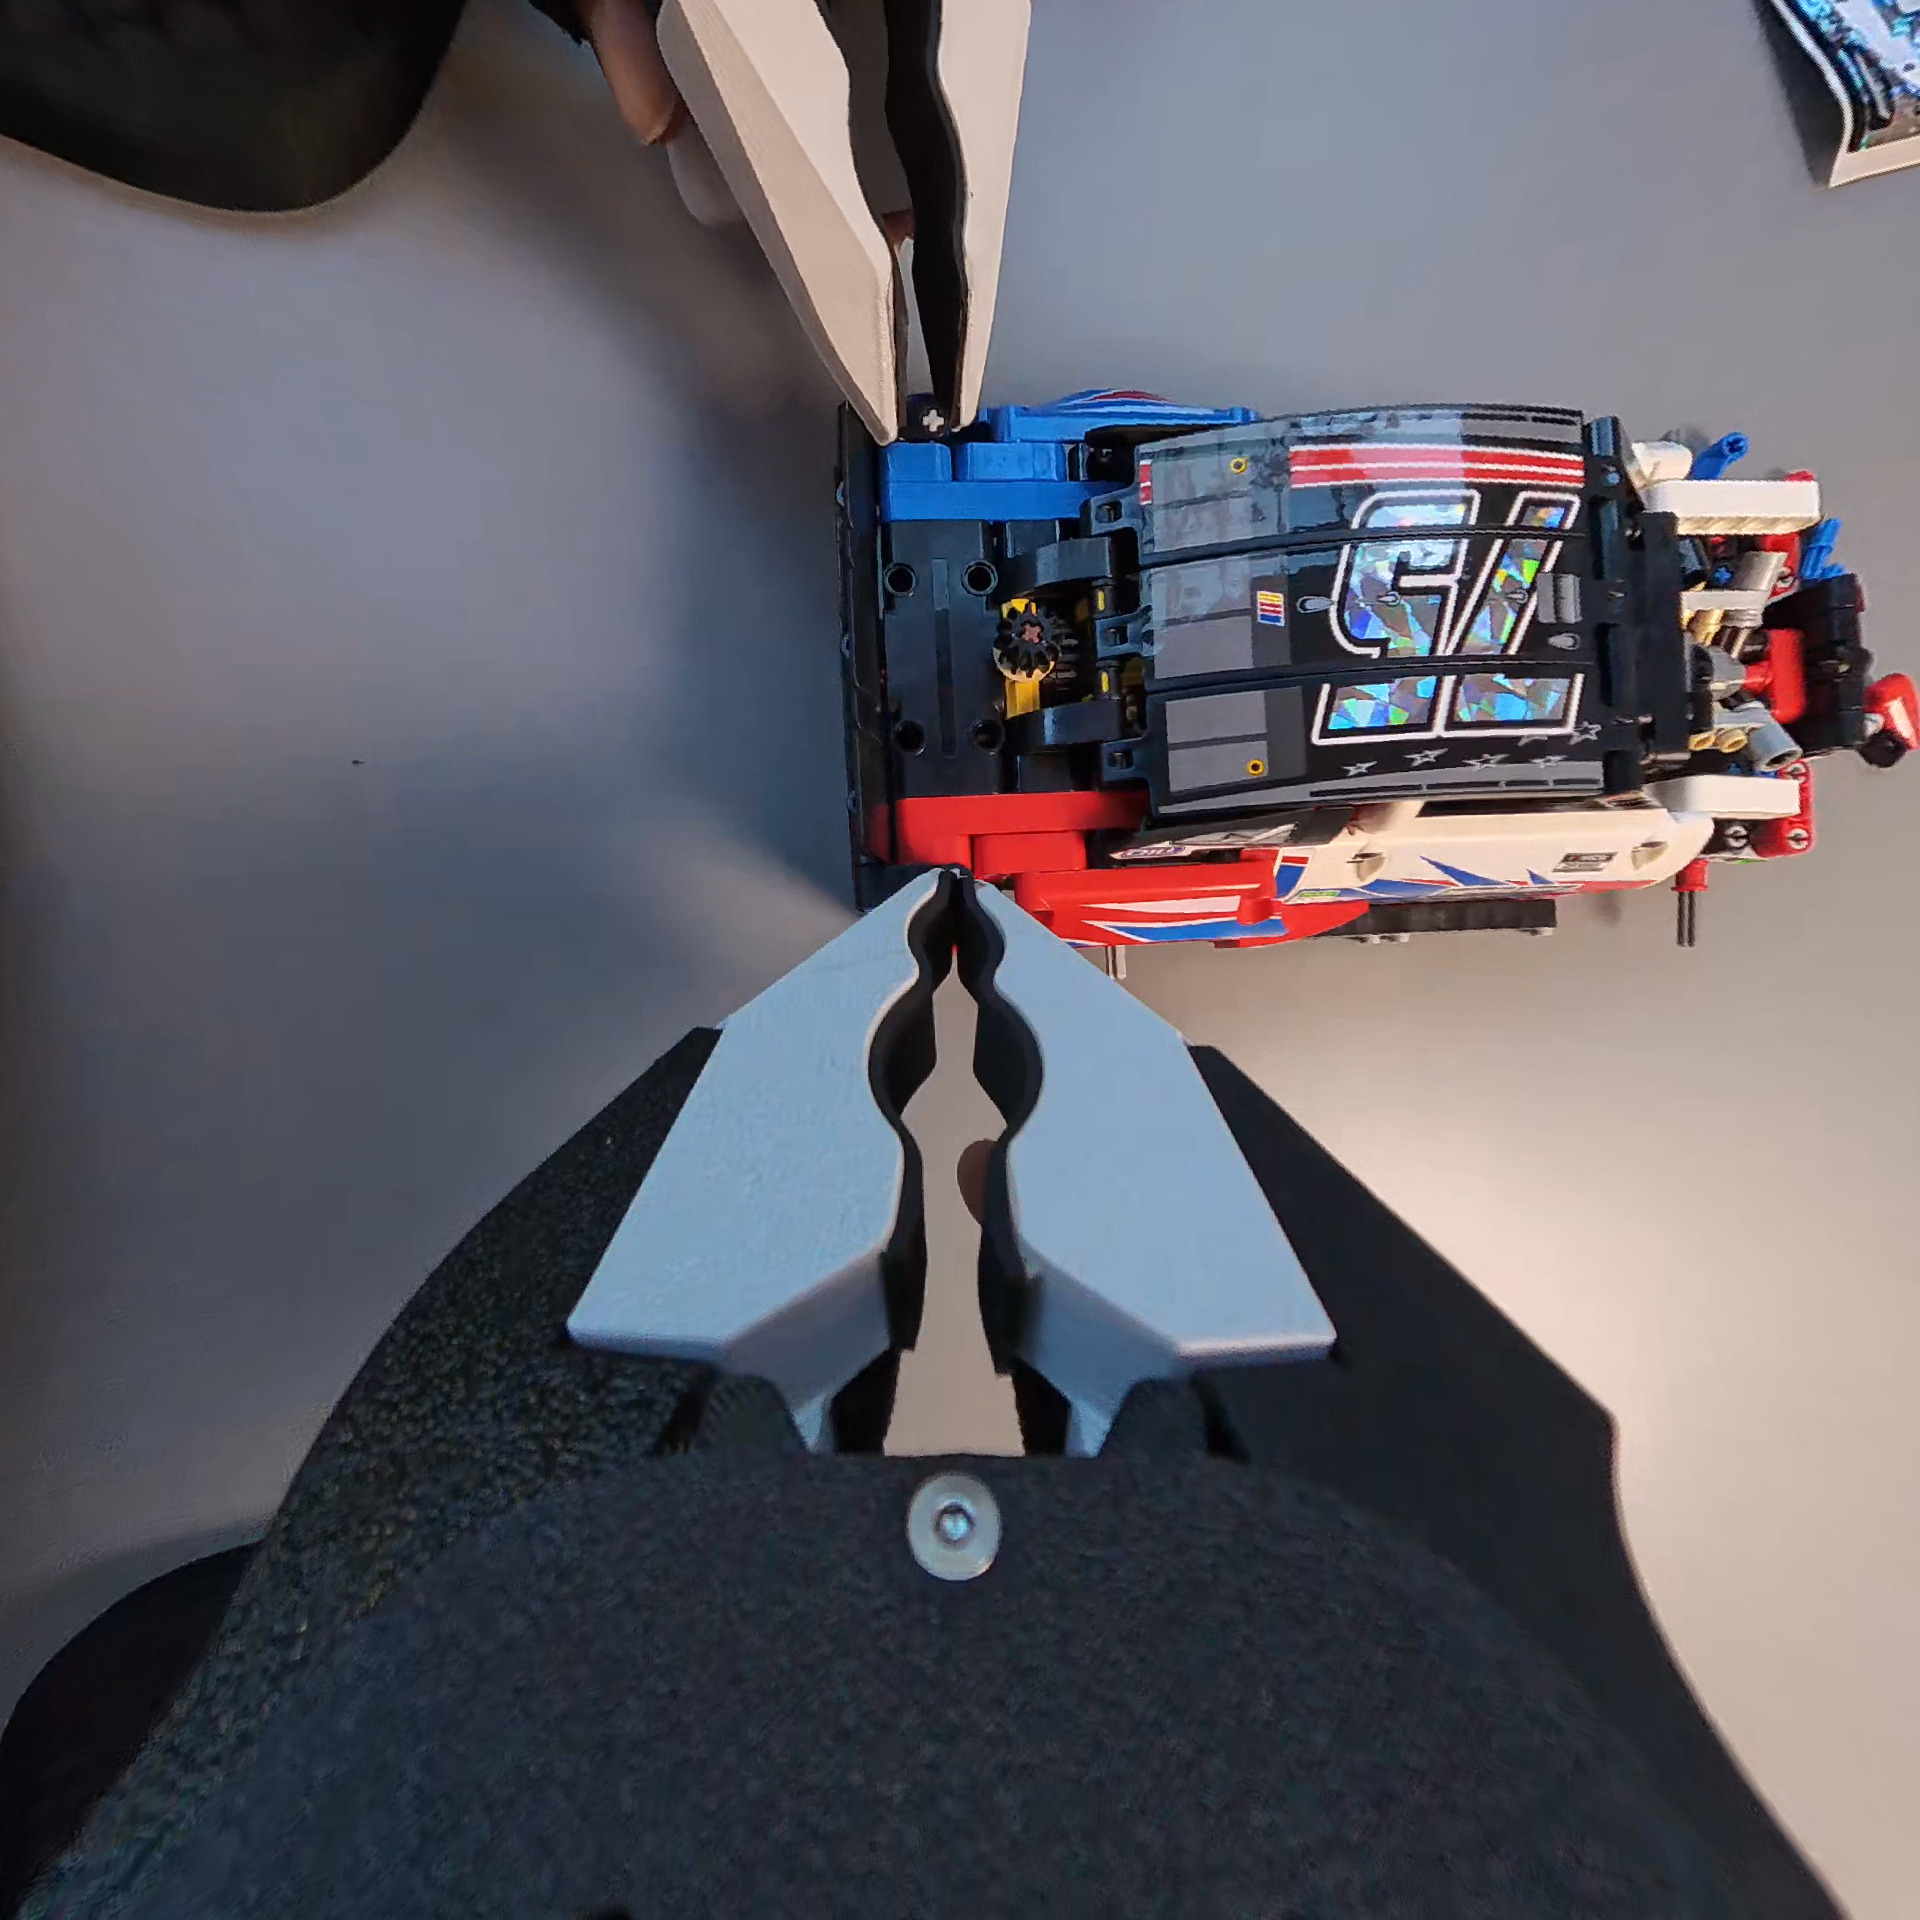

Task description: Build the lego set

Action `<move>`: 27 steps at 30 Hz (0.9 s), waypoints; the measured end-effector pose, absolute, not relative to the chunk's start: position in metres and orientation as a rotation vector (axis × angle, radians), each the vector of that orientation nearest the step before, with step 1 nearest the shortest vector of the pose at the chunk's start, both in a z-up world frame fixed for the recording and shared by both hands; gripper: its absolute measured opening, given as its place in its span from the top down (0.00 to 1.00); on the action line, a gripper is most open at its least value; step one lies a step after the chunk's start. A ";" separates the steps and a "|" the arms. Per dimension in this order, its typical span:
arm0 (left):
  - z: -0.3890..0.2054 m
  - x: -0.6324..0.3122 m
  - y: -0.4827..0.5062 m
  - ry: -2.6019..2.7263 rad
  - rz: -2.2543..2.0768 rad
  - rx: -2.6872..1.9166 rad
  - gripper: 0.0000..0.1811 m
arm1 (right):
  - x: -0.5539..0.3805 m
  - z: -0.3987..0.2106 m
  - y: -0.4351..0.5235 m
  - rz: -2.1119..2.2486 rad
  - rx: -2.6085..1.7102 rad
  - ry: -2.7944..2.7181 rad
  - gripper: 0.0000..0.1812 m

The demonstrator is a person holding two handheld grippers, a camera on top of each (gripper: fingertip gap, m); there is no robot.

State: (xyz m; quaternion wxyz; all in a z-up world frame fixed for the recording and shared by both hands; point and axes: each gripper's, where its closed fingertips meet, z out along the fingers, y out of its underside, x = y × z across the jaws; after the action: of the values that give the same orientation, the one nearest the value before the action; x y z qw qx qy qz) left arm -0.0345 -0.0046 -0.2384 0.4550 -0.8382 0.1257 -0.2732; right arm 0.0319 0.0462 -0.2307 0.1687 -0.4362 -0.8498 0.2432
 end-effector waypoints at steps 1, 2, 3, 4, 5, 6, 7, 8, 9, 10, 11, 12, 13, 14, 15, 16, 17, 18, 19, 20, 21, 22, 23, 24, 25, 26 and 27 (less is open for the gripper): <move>-0.238 -0.034 -0.005 0.312 -0.674 -2.069 0.95 | 0.032 -0.231 0.046 0.677 -1.231 -2.427 1.00; -0.238 -0.034 -0.004 0.312 -0.675 -2.070 0.95 | 0.032 -0.231 0.046 0.663 -1.225 -2.437 1.00; -0.239 -0.034 -0.004 0.312 -0.676 -2.071 0.95 | 0.032 -0.231 0.046 0.649 -1.222 -2.450 1.00; -0.239 -0.034 -0.004 0.313 -0.677 -2.071 0.95 | 0.033 -0.231 0.046 0.633 -1.216 -2.464 1.00; -0.239 -0.034 -0.004 0.312 -0.678 -2.070 0.95 | 0.033 -0.232 0.046 0.616 -1.209 -2.481 1.00; -0.238 -0.034 -0.004 0.312 -0.678 -2.070 0.95 | 0.033 -0.233 0.046 0.599 -1.201 -2.497 1.00; -0.239 -0.034 -0.004 0.313 -0.678 -2.071 0.95 | 0.033 -0.233 0.046 0.583 -1.196 -2.512 1.00; -0.238 -0.034 -0.004 0.314 -0.677 -2.072 0.95 | 0.033 -0.233 0.046 0.566 -1.191 -2.526 1.00; -0.239 -0.034 -0.004 0.317 -0.676 -2.072 0.95 | 0.033 -0.233 0.046 0.550 -1.188 -2.540 1.00; -0.238 -0.034 -0.004 0.319 -0.675 -2.073 0.95 | 0.033 -0.233 0.046 0.536 -1.183 -2.551 1.00; -0.239 -0.034 -0.004 0.320 -0.675 -2.074 0.95 | 0.033 -0.233 0.046 0.521 -1.180 -2.564 1.00; -0.239 -0.034 -0.004 0.320 -0.676 -2.074 0.95 | 0.033 -0.233 0.046 0.505 -1.172 -2.577 1.00; -0.239 -0.034 -0.004 0.321 -0.677 -2.074 0.95 | 0.034 -0.233 0.046 0.486 -1.164 -2.594 1.00; -0.239 -0.034 -0.004 0.321 -0.678 -2.074 0.95 | 0.033 -0.233 0.047 0.461 -1.155 -2.611 1.00; -0.239 -0.034 -0.004 0.322 -0.679 -2.074 0.95 | 0.034 -0.233 0.047 0.436 -1.146 -2.629 1.00; -0.239 -0.034 -0.004 0.320 -0.680 -2.074 0.95 | 0.034 -0.234 0.047 0.420 -1.144 -2.646 1.00; -0.239 -0.034 -0.004 0.320 -0.680 -2.074 0.95 | 0.034 -0.234 0.047 0.407 -1.143 -2.661 1.00; -0.239 -0.034 -0.004 0.320 -0.678 -2.073 0.95 | 0.034 -0.234 0.047 0.391 -1.136 -2.675 1.00; -0.239 -0.034 -0.004 0.319 -0.675 -2.073 0.95 | 0.034 -0.234 0.047 0.373 -1.132 -2.687 1.00; -0.239 -0.034 -0.003 0.318 -0.671 -2.073 0.95 | 0.034 -0.234 0.047 0.351 -1.123 -2.697 1.00; -0.239 -0.034 -0.003 0.317 -0.666 -2.072 0.96 | 0.034 -0.234 0.047 0.334 -1.117 -2.705 1.00; -0.238 -0.034 -0.003 0.317 -0.662 -2.071 0.96 | 0.034 -0.234 0.047 0.328 -1.118 -2.712 1.00; -0.238 -0.034 -0.002 0.320 -0.659 -2.070 0.96 | 0.034 -0.234 0.047 0.324 -1.118 -2.716 1.00; -0.238 -0.034 -0.002 0.322 -0.658 -2.070 0.96 | 0.034 -0.234 0.047 0.323 -1.117 -2.716 1.00; -0.238 -0.034 -0.002 0.321 -0.660 -2.069 0.96 | 0.034 -0.234 0.047 0.325 -1.119 -2.712 1.00; -0.238 -0.034 -0.002 0.319 -0.664 -2.070 0.96 | 0.034 -0.234 0.047 0.326 -1.113 -2.705 1.00; -0.238 -0.034 -0.002 0.321 -0.664 -2.072 0.96 | 0.033 -0.233 0.047 0.328 -1.092 -2.692 1.00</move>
State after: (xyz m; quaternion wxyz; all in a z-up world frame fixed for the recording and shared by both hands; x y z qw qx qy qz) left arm -0.0345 -0.0021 -0.2379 0.4540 -0.8395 0.1300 -0.2689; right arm 0.0330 0.0473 -0.2334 0.1089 -0.3714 -0.9153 0.1116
